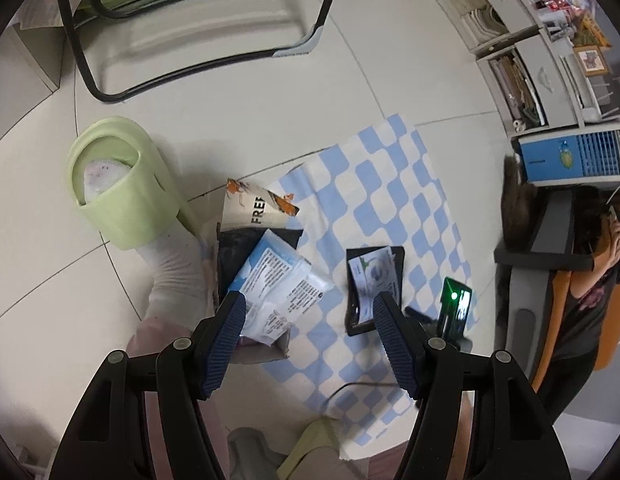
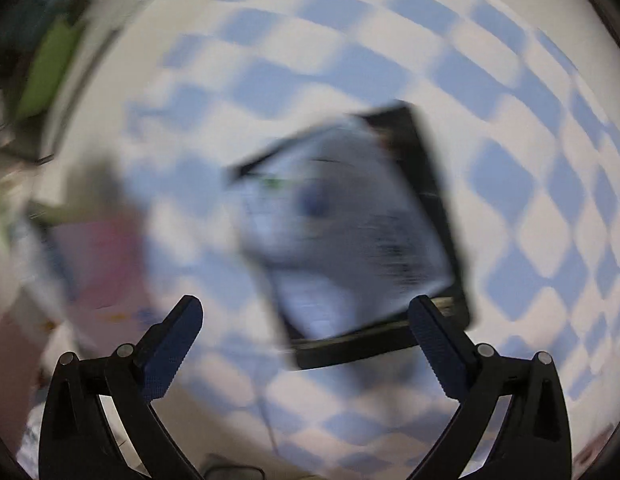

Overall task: Organize objects
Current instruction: 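Grasp the black tablet pack with white card using the right gripper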

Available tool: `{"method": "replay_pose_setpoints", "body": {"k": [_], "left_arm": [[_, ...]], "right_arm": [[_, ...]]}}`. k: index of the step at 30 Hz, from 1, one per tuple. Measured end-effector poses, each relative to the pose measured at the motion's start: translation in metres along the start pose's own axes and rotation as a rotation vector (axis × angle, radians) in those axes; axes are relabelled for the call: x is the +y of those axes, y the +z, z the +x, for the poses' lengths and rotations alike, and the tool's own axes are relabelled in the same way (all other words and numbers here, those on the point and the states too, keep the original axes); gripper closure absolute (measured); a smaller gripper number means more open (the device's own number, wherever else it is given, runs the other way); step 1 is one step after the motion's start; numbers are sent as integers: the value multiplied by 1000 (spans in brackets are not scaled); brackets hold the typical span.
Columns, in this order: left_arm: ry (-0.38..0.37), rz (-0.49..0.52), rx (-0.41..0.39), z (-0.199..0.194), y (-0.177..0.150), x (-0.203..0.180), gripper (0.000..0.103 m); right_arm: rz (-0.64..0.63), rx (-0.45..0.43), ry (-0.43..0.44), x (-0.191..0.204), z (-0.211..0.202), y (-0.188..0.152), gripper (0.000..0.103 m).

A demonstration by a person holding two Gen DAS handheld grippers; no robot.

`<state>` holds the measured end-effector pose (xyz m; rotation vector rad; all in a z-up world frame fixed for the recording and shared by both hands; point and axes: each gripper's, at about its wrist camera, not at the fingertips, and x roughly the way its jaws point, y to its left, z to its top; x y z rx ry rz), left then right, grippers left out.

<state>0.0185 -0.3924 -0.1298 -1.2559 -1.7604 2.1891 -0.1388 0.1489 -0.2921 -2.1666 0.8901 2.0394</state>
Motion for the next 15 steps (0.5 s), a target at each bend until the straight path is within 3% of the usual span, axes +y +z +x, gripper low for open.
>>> {"method": "replay_pose_setpoints", "body": {"k": [2,4,7,8,9,15], "left_arm": [[4,3,20,3,2,-2,38],[-1,6,32,5,3,-5,38],[-5,21,43,8,3,-10,38],[4,96,96,9,2,-11,38],[9,108,106,11,2,-13,38],[30,152,149,22,1,-20,38]], "right_arm": [[-55,-1,-79,-7,4,3,1],[-121,-2,-93,-3,9,4,1],[-227,74,-93,9,28,8,1],[-244,109,-102,11,36,10,1],[-251,126,-113,11,41,11,1],[-284,52,-187,8,48,14,0]]}}
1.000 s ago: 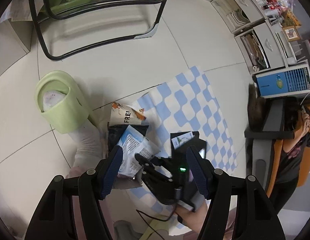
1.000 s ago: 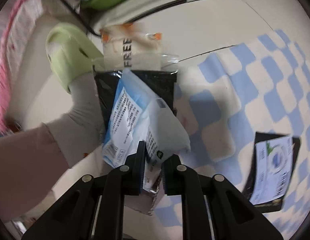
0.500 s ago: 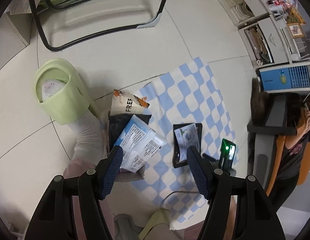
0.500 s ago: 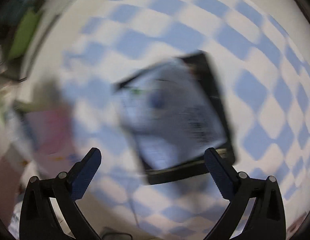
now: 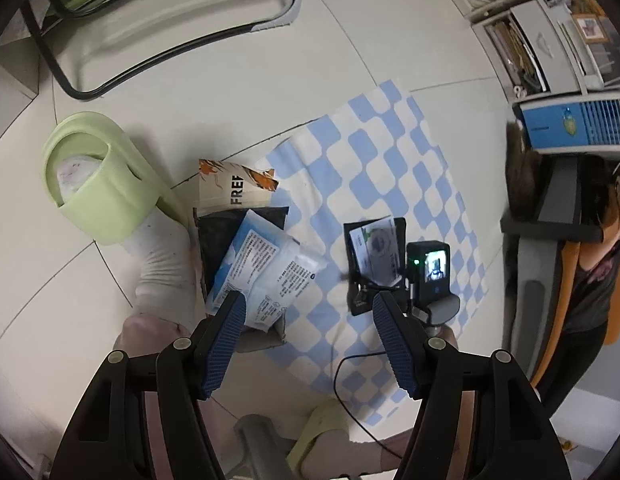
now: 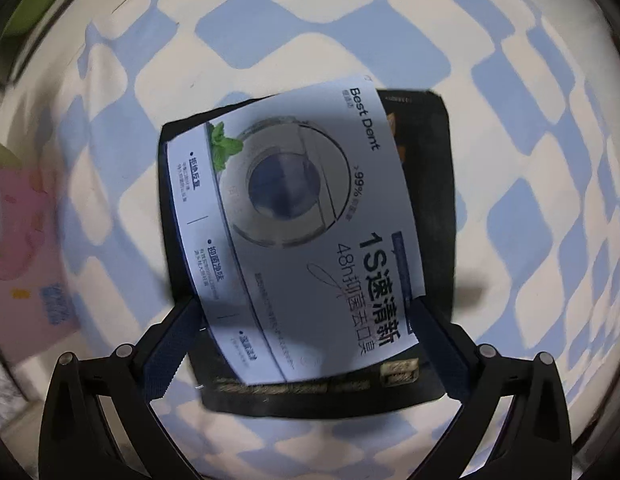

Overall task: Organize objects
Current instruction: 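Grasp the black tablet pack with white card using the right gripper, then lift the tablet pack with the right gripper and carry it to the box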

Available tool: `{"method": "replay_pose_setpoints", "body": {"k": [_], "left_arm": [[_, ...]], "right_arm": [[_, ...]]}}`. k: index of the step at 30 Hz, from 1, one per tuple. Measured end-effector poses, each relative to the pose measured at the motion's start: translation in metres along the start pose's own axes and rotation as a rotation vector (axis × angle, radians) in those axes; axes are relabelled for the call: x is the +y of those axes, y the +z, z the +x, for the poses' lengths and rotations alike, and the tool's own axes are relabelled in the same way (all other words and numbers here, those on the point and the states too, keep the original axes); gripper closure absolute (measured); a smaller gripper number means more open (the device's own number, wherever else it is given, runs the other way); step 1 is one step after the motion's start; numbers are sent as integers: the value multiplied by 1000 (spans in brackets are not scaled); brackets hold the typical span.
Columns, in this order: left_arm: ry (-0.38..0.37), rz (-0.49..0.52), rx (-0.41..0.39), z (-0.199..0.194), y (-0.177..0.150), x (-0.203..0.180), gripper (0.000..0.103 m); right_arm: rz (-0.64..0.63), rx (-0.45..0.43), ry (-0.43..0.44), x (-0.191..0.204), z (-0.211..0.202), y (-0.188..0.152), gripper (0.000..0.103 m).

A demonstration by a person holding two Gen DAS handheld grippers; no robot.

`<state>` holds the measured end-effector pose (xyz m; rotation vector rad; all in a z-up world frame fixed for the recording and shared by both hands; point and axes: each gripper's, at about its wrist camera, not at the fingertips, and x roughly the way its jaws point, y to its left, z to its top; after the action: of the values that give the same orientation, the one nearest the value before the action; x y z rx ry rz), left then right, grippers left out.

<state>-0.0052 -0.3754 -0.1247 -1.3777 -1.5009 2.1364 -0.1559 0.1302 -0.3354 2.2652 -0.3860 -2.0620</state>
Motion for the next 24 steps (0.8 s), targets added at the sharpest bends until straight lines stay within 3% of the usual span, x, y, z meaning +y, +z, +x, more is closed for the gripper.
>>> {"method": "replay_pose_setpoints", "body": {"k": [6,10,15,18,20,21,22,23,24], "left_arm": [[-3,-10,13,1,2,4,38],[0,-2,28,4,-1,1,38],[16,14,37,7,-3,-3,38],[21,3,36,7,-5,-2,38],[15,-4,37,8,-7,-2,38],[14,-3,38,8,-7,-2,38],[16,0,40,8,-9,-2,38],[19,5,43,9,-9,-3,38],[25,9,48,10,-10,-3,38]], "right_arm": [[-12,-68,-31,-2,-4,-5,0],[-19,-11,-14,-12,-5,-4,0],[-36,-4,-15,-17,-16,-10,14],[-42,-26,-10,-21,-28,-14,37],[-17,-41,15,-27,-37,-15,66],[6,-41,52,-32,-41,-17,71],[11,-43,66,-35,-43,-18,87],[4,-45,49,-39,-44,-19,94],[11,-39,36,-44,-45,-22,94]]}}
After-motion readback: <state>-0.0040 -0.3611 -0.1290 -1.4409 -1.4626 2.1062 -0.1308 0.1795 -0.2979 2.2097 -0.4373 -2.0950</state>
